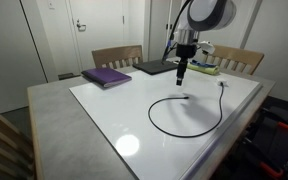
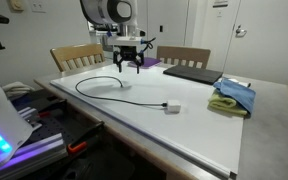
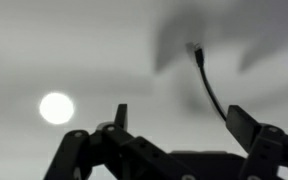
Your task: Place the charger straight across the board
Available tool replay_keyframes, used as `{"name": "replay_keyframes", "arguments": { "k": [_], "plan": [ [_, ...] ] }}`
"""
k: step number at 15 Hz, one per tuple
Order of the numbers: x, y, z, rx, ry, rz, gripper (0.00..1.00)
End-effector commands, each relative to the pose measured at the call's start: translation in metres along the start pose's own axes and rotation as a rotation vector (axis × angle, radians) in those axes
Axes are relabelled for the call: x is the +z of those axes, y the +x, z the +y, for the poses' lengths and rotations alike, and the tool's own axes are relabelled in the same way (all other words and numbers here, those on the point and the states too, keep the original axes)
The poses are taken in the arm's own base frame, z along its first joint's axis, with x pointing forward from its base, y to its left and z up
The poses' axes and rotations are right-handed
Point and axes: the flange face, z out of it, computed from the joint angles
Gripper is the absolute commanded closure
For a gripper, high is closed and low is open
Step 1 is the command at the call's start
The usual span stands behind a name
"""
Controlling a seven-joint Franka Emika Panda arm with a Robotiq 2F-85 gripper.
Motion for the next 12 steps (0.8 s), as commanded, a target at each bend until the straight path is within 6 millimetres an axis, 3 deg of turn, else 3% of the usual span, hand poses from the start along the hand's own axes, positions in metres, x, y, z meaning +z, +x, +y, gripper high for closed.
{"name": "replay_keyframes", "arguments": {
  "k": [1,7,12],
  "plan": [
    [0.010,-0.010,-0.004,-0.018,0.036,-0.023,0.00],
    [0.036,-0.019,-0.009,-0.067,0.070,-0.045,0.00],
    [0.057,-0.021,-0.027,-0.285,0.137,-0.037,0.00]
  ]
}}
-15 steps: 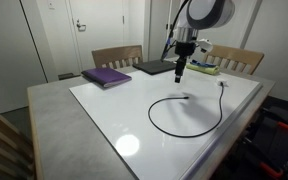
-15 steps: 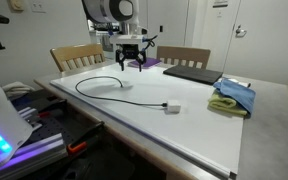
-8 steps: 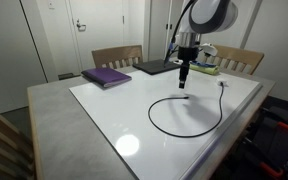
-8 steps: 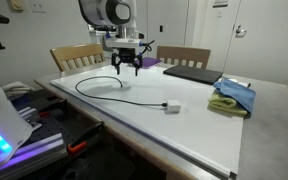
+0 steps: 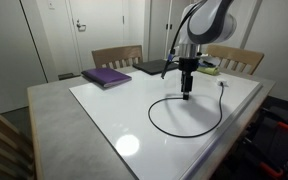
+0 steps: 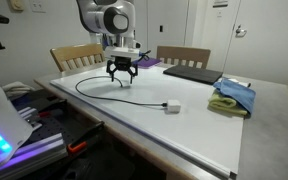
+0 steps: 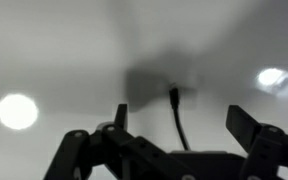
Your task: Place the charger straight across the board
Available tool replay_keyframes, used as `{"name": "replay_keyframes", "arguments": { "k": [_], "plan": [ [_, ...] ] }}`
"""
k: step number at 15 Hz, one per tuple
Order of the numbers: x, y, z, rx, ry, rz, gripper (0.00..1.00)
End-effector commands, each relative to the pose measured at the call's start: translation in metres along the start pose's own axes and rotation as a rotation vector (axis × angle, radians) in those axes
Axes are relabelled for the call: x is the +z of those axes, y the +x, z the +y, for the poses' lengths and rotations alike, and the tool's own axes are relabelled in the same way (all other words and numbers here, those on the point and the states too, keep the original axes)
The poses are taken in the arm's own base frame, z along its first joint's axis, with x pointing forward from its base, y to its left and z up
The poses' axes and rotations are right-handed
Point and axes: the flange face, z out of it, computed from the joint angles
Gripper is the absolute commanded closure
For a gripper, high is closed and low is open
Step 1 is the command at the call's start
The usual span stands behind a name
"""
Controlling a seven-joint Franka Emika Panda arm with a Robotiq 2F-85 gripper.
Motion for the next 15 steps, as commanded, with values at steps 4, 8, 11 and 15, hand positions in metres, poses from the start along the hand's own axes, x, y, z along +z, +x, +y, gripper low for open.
{"name": "replay_keyframes", "arguments": {
  "k": [4,8,11,15],
  "plan": [
    [0.010,-0.003,-0.004,-0.236,0.007,-0.011,0.00],
    [0.010,-0.001,0.002,-0.291,-0.024,-0.023,0.26],
    [0.007,0.003,0.009,-0.306,-0.045,-0.016,0.48],
    [0.002,0.009,0.019,-0.283,-0.072,0.009,0.76]
  ]
}}
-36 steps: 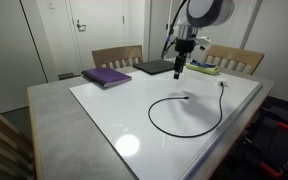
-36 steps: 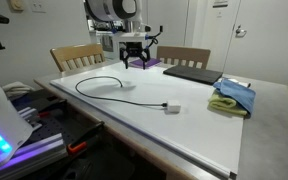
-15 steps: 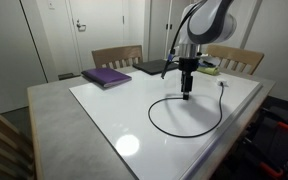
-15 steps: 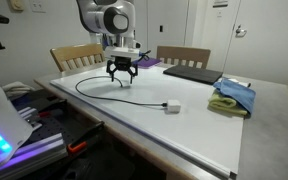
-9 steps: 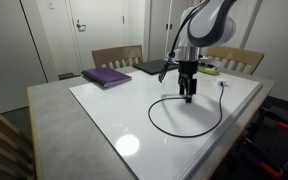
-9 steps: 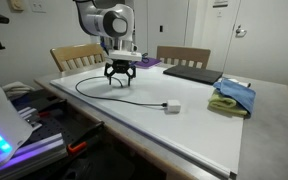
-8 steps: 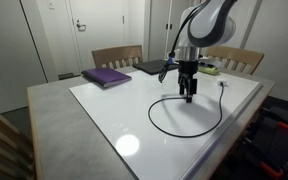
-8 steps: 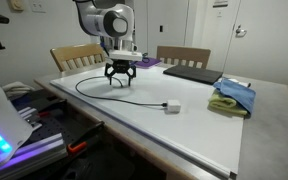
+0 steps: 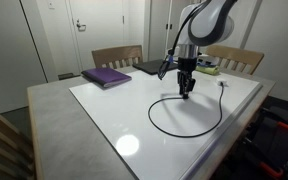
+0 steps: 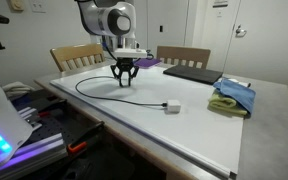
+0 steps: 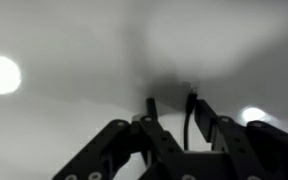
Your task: Place the charger straight across the board
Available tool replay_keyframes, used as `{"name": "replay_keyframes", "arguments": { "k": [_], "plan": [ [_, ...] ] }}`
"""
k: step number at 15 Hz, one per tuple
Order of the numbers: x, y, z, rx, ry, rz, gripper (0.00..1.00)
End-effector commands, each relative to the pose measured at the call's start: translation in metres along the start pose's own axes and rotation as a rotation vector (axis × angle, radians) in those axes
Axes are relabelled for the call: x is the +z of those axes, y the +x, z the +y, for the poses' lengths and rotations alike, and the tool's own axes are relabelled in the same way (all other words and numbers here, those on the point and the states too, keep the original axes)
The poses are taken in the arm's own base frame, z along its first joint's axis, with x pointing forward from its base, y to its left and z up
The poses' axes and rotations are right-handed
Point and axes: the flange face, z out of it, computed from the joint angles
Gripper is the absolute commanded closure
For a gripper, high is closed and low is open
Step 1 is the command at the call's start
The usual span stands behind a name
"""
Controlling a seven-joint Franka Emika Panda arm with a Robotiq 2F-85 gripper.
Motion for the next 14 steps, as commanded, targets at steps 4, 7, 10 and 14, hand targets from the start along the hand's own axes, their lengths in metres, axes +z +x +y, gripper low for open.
{"name": "replay_keyframes", "arguments": {
  "k": [4,7,10,14],
  "plan": [
    [0.000,0.003,0.015,0.017,-0.066,0.062,0.99],
    [-0.004,0.007,0.018,0.023,-0.087,0.091,0.98],
    [-0.013,0.023,0.016,-0.080,-0.105,0.107,1.00],
    [-0.019,0.038,0.003,-0.164,-0.095,0.108,1.00]
  ]
}}
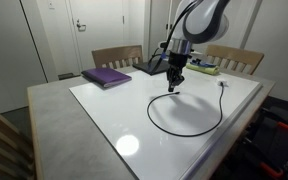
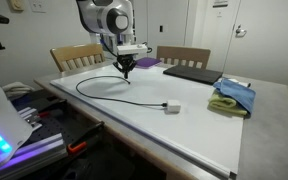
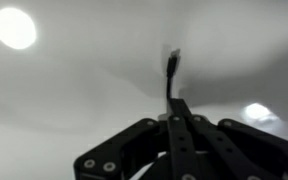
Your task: Place the charger straight across the board
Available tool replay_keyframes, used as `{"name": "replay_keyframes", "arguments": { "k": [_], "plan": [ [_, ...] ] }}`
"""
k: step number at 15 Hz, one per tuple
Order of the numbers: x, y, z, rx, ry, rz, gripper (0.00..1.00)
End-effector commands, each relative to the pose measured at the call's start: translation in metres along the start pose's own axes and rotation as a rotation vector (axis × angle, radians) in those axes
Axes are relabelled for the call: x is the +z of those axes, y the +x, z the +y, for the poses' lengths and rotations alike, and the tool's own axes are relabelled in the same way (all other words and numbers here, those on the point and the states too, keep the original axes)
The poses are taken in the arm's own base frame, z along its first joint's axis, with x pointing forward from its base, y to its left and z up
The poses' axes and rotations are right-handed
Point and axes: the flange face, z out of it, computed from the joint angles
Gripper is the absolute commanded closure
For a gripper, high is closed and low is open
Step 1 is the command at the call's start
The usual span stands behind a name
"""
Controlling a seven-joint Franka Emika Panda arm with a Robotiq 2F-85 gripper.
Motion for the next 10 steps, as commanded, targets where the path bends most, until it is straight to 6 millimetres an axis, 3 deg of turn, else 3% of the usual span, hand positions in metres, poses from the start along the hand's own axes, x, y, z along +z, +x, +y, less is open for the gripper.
{"name": "replay_keyframes", "arguments": {
  "k": [1,3,4,10],
  "plan": [
    [-0.001,0.006,-0.002,-0.008,0.002,0.005,0.99],
    [0.000,0.005,-0.002,-0.002,0.002,0.003,0.99],
    [0.002,-0.002,-0.001,0.013,-0.003,0.000,0.81],
    [0.000,-0.026,-0.001,0.021,-0.008,-0.034,0.39]
  ]
}}
